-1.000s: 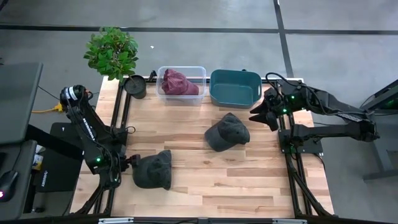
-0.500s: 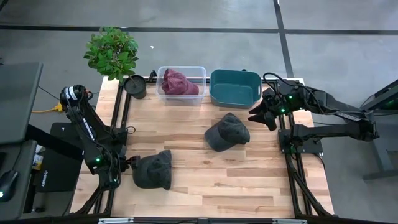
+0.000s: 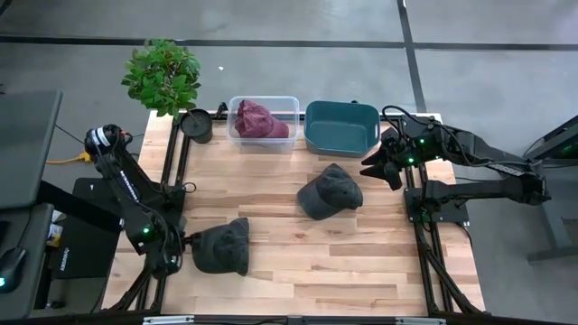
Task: Pick & Place hat
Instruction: Put the bottom black cap into the blue bin
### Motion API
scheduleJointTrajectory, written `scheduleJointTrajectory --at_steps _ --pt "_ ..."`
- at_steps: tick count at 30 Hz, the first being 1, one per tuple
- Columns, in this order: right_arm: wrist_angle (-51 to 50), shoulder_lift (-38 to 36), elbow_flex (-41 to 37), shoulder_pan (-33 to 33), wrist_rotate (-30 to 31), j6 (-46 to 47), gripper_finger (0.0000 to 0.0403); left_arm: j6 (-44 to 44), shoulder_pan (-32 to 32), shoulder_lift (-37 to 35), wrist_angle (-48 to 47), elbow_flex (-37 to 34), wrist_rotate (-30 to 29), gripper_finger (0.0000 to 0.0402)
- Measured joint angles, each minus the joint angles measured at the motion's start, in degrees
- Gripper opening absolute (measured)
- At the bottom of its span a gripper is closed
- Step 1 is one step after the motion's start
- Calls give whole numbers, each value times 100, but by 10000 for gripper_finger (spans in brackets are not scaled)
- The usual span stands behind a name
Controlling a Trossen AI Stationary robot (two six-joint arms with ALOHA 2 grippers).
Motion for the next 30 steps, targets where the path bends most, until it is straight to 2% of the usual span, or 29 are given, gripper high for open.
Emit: scheduleJointTrajectory --at_steps 5,8,11,13,16,22,30 --pt "-2 0 0 2 0 -82 216 -9 165 2 106 0 -19 303" --pt "-9 0 0 2 -2 -85 216 -122 192 0 617 15 -180 303" --pt "-27 -4 0 1 -7 -129 216 199 386 119 1109 -29 -210 303" --pt "-24 -4 0 2 -12 -134 216 285 533 223 1101 -3 -137 303" --pt "-27 0 0 2 -21 -192 216 317 636 512 1052 -36 356 303" --pt "-65 -13 0 2 -80 -215 216 124 680 750 1467 -24 532 303" --pt "-67 -3 0 2 -113 -279 216 -14 678 939 1882 -28 113 303"
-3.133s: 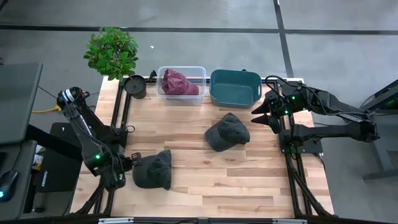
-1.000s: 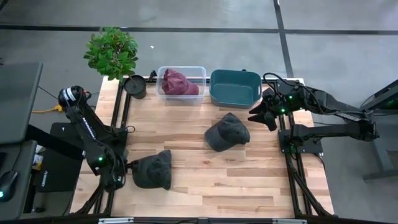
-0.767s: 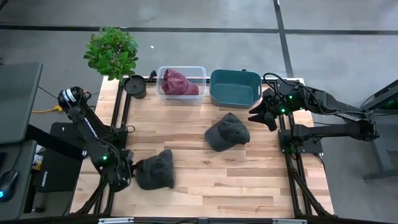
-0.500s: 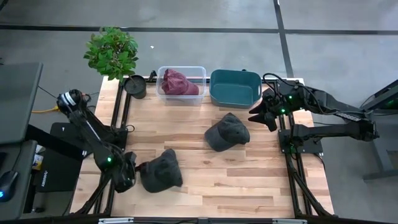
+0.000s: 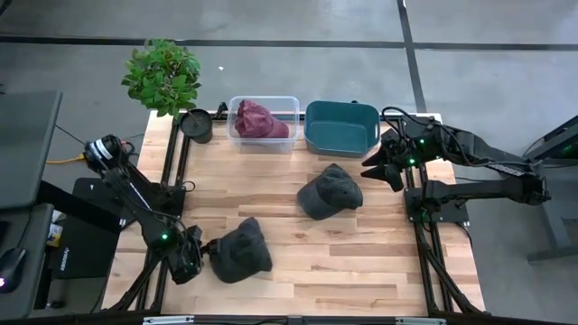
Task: Pick & Place hat
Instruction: Put the bottom black cap into the blue bin
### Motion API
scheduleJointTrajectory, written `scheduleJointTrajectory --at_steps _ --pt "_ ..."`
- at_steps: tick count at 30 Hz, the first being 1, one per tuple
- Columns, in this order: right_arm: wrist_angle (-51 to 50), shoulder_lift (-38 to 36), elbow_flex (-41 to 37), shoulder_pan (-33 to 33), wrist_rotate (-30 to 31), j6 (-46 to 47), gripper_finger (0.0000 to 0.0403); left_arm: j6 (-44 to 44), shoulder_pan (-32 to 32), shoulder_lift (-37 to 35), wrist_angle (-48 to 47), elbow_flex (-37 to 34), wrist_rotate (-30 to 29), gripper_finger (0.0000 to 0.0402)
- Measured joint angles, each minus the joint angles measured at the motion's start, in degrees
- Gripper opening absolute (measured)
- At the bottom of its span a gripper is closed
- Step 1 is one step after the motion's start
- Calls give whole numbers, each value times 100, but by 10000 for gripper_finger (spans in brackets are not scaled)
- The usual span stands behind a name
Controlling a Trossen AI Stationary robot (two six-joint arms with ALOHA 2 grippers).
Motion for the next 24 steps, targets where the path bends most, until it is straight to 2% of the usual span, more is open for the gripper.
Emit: scheduleJointTrajectory --at_steps 6,11,24 --pt "3 3 0 0 -20 -5 216 -115 0 172 282 -2 -450 303" --pt "40 1 0 0 -21 7 216 -141 12 191 405 -9 -1152 303" --pt "38 1 0 0 -21 98 216 -102 2 199 588 -11 -1639 303"
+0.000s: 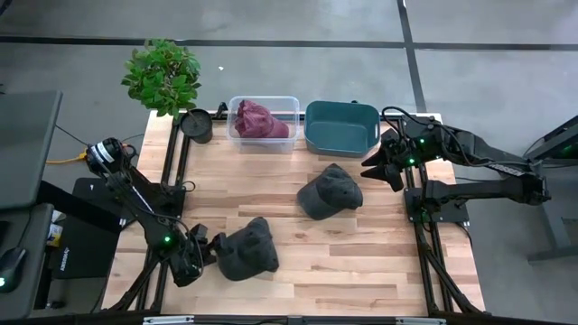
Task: Pick & Place hat
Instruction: Put the bottom black cap into the blue bin
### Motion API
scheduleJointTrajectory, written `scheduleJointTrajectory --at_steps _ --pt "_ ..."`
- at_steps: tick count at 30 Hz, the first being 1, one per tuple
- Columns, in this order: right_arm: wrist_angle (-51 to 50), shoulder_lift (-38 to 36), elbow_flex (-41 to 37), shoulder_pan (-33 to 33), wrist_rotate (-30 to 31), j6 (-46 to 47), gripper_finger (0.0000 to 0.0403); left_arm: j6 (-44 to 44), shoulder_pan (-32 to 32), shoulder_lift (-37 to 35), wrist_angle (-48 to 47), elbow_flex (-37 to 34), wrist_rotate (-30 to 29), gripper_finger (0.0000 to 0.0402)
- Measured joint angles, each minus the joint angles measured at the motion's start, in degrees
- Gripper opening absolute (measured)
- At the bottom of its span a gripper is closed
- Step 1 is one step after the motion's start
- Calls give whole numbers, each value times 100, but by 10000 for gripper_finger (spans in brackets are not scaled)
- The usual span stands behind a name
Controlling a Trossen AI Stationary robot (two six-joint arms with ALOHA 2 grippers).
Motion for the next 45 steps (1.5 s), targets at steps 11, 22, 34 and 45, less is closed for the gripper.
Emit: scheduleJointTrajectory --at_steps 11,22,34,45 --pt "0 0 0 0 0 8 216 3 1 0 -14 0 -155 243" --pt "0 0 0 0 1 8 216 44 0 -2 -15 0 -321 100" --pt "0 0 0 0 2 9 216 121 -3 -11 10 7 -482 7" --pt "0 0 0 -2 -126 155 216 450 -4 -17 486 7 -1221 1"
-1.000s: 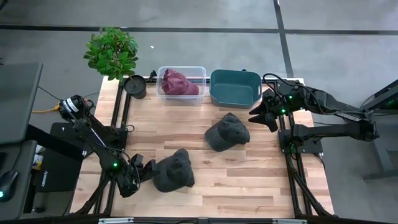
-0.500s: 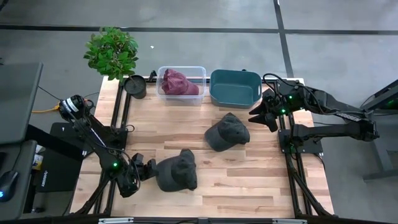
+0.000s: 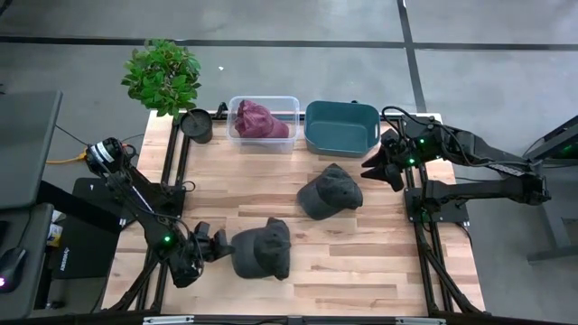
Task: Pick & Place hat
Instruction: Put the bottom black cap into the blue bin
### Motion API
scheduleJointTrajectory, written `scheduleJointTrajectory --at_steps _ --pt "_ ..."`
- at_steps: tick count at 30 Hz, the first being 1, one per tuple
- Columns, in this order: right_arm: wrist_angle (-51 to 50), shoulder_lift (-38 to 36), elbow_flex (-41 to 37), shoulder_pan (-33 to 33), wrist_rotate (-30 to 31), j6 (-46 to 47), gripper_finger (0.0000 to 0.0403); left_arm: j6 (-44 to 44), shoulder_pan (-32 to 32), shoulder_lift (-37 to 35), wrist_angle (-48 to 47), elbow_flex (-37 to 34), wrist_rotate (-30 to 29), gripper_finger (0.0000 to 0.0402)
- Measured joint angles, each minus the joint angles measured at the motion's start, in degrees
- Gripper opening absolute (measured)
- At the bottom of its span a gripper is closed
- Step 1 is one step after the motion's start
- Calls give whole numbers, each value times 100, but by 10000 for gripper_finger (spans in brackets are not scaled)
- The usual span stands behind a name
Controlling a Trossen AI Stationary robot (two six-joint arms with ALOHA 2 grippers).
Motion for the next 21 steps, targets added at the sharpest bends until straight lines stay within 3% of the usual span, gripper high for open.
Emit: scheduleJointTrajectory --at_steps 21 --pt "-46 1 0 1 -342 695 216 767 35 -2 1079 0 -2097 0"
